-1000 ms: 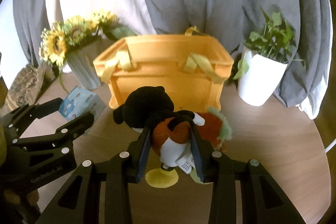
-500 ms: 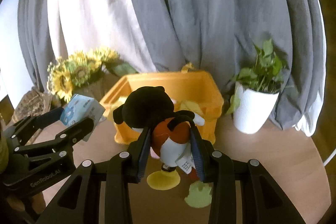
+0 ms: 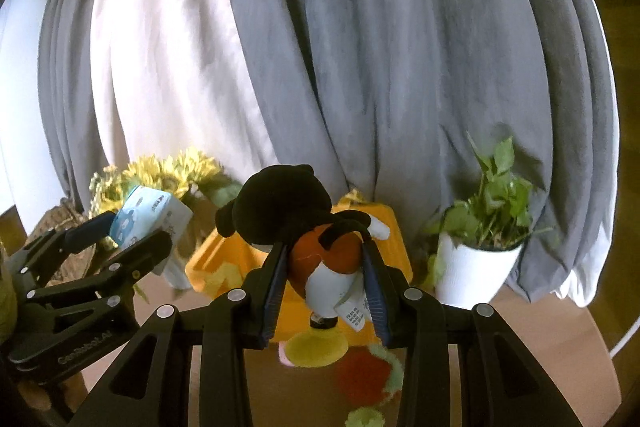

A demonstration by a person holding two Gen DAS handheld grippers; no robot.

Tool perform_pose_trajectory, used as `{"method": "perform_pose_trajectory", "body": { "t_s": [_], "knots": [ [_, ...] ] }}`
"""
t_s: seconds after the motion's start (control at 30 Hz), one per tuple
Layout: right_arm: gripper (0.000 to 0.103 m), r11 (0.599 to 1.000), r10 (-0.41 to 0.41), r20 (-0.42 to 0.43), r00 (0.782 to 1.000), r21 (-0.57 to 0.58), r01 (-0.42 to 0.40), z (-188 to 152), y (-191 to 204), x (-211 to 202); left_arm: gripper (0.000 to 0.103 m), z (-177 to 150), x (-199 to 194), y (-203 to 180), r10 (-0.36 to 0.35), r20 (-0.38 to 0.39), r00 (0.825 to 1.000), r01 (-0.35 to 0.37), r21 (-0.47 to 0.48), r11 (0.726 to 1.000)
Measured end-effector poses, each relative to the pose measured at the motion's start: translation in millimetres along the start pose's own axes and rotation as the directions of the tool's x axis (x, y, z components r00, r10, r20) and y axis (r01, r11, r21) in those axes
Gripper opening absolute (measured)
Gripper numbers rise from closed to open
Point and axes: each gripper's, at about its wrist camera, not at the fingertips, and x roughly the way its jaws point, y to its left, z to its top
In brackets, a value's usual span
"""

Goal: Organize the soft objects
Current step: 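Lift and carry the tissue pack and plush toy over the crate with both grippers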

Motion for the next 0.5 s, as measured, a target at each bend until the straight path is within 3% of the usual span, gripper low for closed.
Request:
{"method": "perform_pose_trajectory", "body": {
  "t_s": [0.5],
  "knots": [
    [0.038, 1.0, 0.02, 0.063, 0.998, -0.002, -0.02, 34.6, -7.1, 32.0, 0.072, 26.7, 38.9, 10.7, 0.024, 0.036, 0.999, -0.024, 0.014, 1.0]
  ]
}}
